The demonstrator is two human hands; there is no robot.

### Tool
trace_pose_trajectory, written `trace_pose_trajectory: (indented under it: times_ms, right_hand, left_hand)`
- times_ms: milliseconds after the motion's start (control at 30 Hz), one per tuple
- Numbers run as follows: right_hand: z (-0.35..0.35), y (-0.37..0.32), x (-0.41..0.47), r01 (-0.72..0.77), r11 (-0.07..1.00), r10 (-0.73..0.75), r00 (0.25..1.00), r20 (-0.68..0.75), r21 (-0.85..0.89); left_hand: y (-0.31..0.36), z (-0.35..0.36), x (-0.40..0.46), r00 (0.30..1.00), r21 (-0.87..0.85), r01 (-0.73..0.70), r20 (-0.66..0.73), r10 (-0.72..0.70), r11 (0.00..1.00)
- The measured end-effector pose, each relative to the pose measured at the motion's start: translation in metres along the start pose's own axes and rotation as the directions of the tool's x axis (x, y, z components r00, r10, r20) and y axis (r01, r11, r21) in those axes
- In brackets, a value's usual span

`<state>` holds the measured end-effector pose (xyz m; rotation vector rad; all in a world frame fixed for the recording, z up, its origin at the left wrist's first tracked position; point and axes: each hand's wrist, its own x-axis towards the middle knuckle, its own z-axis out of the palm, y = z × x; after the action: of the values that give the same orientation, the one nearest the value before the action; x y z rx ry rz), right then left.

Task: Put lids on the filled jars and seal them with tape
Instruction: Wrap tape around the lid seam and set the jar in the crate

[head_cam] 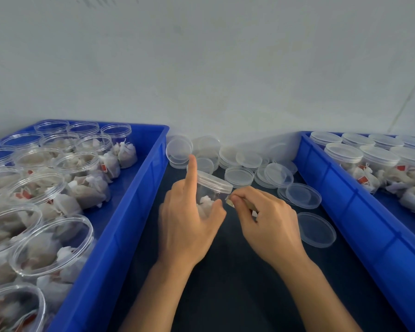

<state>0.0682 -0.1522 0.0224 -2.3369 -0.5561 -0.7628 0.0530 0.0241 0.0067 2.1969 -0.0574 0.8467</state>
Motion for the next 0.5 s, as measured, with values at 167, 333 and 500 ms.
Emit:
trace_pose_trajectory:
  times_ms: [167, 333, 500]
  right_hand:
    - [0.0001, 0.0004, 0.0, -0.014, 1.0, 0.015, 1.0, 0.005, -0.022]
    - [-0.0007, -0.0016, -0.0004, -0.04, 0.998, 0.04, 0.999, -0.001, -0.038]
    - [-0.0019, -0.0059, -0.0005, -0.067, 0.996, 0.067, 0.998, 0.004, -0.052]
  left_hand:
    - [0.004, -0.0014, -0.0034, 0.998, 0.058, 0.019, 0.065, -0.023, 0.998]
    - [0.0066, -0.0013, -0.0042, 0.997, 0.06, 0.03, 0.075, -0.034, 0.998]
    - [0.0067, -0.0009, -0.006, 0.998, 0.079, 0.029, 0.057, -0.033, 0.996]
